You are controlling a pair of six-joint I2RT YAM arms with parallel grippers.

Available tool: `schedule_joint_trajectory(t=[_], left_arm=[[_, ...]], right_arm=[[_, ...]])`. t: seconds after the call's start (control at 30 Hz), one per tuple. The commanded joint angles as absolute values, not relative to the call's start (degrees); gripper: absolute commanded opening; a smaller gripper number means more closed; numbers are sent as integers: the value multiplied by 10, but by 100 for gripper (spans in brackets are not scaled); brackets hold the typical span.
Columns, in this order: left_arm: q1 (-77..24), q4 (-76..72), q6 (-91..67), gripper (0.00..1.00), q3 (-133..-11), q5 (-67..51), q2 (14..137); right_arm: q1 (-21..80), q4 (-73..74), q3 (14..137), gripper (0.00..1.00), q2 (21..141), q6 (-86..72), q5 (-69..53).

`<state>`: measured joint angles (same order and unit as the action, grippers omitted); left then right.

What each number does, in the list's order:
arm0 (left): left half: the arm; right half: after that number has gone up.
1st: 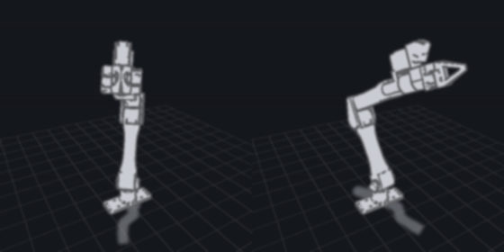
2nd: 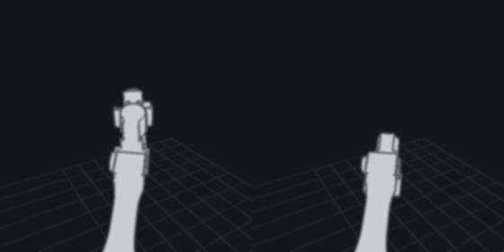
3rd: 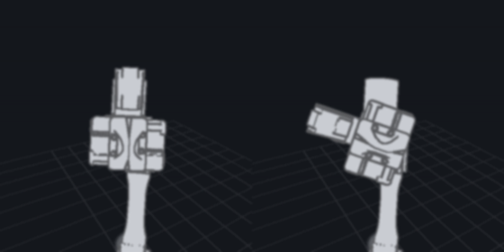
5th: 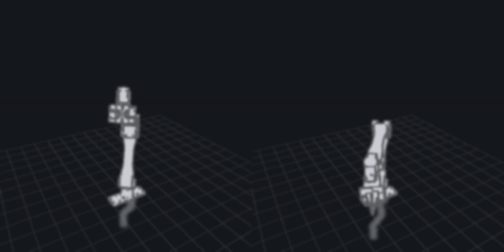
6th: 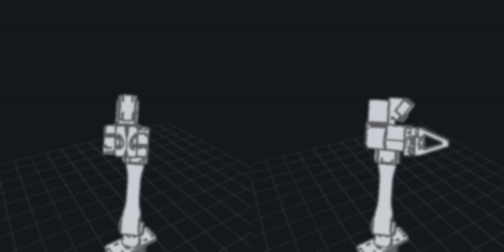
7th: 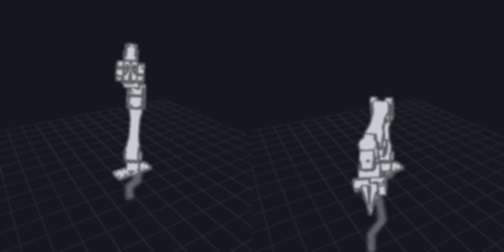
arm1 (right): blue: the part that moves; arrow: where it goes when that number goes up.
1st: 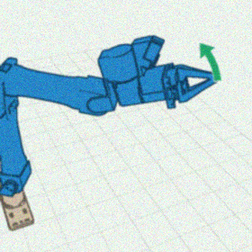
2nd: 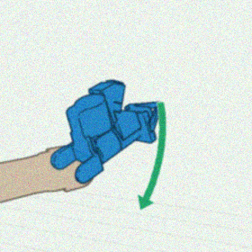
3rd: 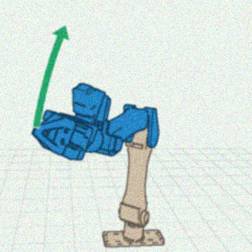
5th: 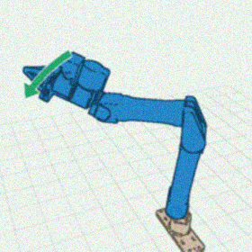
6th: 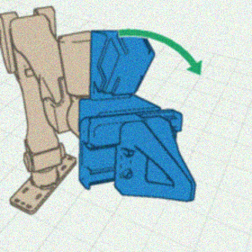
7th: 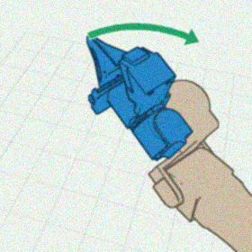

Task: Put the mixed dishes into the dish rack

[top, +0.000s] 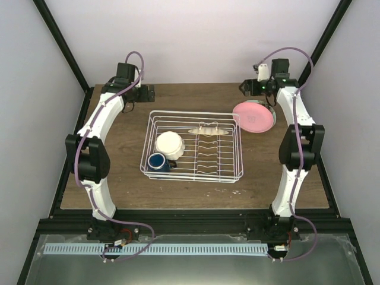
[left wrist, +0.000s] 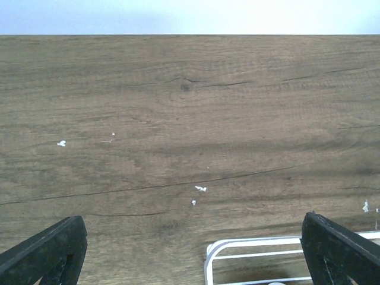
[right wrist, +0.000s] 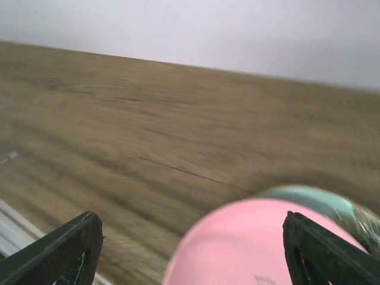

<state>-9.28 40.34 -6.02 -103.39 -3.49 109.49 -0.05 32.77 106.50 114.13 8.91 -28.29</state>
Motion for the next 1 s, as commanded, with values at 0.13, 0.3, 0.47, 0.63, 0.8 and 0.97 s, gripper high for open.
schedule_joint_trajectory(t=[0.13,0.3,0.47,0.63,0.8,0.97], left_arm=[[-91,403,-67,100,-1014,-43,1072],[-91,405,-67,99,-1011,-41,1070],[-90,406,-65,100,-1014,-45,1075],[-91,407,-64,100,-1015,-47,1079],[-90,409,-63,100,-1016,-48,1082],[-90,409,-62,100,-1016,-49,1083]], right_arm=[[-55,493,1177,80,1246,-70,-151],[-66,490,1150,79,1254,-84,-109],[-77,495,1128,75,1264,-85,-99],[-83,474,1086,77,1259,-89,-68],[-90,466,1069,76,1263,-89,-68],[-93,460,1056,76,1266,-90,-67]])
